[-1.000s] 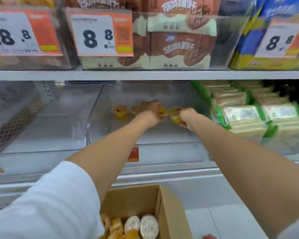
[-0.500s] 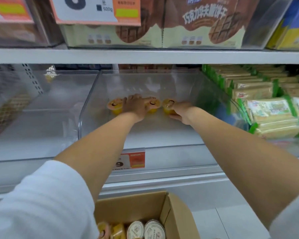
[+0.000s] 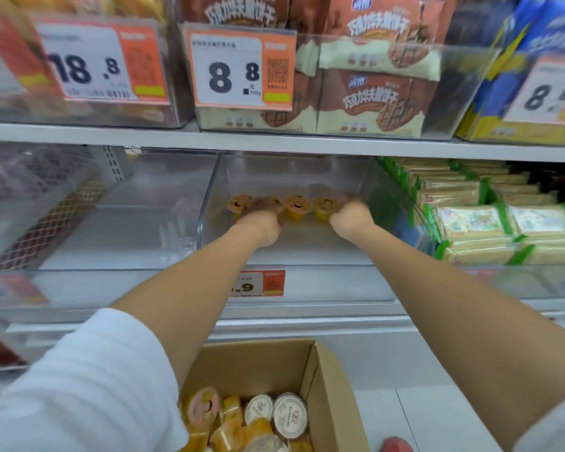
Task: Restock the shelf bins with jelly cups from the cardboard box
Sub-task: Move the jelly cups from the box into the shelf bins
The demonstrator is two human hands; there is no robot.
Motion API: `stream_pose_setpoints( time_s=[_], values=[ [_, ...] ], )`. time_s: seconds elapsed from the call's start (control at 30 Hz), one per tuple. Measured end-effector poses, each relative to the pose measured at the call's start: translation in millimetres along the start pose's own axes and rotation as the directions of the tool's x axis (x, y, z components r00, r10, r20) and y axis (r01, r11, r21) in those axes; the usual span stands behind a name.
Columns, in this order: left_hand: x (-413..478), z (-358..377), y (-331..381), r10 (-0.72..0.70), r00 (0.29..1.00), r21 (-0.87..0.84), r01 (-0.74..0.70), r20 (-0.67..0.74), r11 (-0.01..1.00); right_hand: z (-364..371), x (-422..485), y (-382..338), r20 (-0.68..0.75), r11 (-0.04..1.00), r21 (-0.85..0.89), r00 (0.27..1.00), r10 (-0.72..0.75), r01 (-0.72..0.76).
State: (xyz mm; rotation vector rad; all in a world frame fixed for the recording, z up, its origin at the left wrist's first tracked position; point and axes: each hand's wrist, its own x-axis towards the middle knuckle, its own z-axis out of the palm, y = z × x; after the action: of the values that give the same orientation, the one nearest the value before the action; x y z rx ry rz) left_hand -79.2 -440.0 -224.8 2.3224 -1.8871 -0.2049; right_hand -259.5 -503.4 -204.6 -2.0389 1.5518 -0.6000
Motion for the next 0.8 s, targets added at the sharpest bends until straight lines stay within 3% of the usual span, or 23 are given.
stream_pose_setpoints(
  time_s=[0.13, 0.23, 0.37, 0.43, 0.5, 0.57, 0.63, 0.8],
  values=[
    [-67.5, -24.7, 18.2, -0.063, 0.981, -0.175, 0.031, -0.184, 0.984, -10.0, -68.4, -27.4, -0.142, 0.981, -0.004, 0.970, -0.195, 0.196],
    [-127.5, -38.8, 23.1, -0.113, 0.951, -0.166, 0.066, -0.287, 0.984, 3.5, -126.8, -38.5, -0.150, 0.952, -0.017, 0.941, -0.304, 0.305],
    [-206.0, -13.8, 10.5, -0.119, 0.934, -0.126, 0.081, -0.336, 0.989, 47.0, -195.8, -24.8, -0.107, 0.941, -0.027, 0.935, -0.337, 0.336],
    [-242.0, 17.2, -7.5, -0.153, 0.953, -0.121, 0.124, -0.262, 0.985, 75.3, -224.8, -8.2, -0.035, 0.956, 0.014, 0.955, -0.294, 0.294],
    [-270.2, 53.6, -33.9, -0.220, 0.974, -0.094, 0.215, -0.044, 0.972, 105.3, -251.5, 11.8, 0.136, 0.972, 0.011, 0.963, -0.234, 0.235],
    [-289.8, 91.1, -62.9, -0.309, 0.927, 0.008, 0.314, 0.215, 0.949, 137.3, -270.8, 33.9, 0.340, 0.976, -0.051, 0.922, -0.184, 0.214],
    [-301.0, 127.0, -88.3, -0.372, 0.851, 0.109, 0.358, 0.370, 0.927, 168.3, -281.8, 52.4, 0.472, 0.976, -0.117, 0.875, -0.106, 0.181],
    [-307.0, 188.1, -127.5, -0.572, 0.699, 0.106, 0.590, 0.430, 0.800, 239.1, -285.3, 63.8, 0.583, 0.993, 0.000, 0.807, 0.094, -0.115]
  ],
)
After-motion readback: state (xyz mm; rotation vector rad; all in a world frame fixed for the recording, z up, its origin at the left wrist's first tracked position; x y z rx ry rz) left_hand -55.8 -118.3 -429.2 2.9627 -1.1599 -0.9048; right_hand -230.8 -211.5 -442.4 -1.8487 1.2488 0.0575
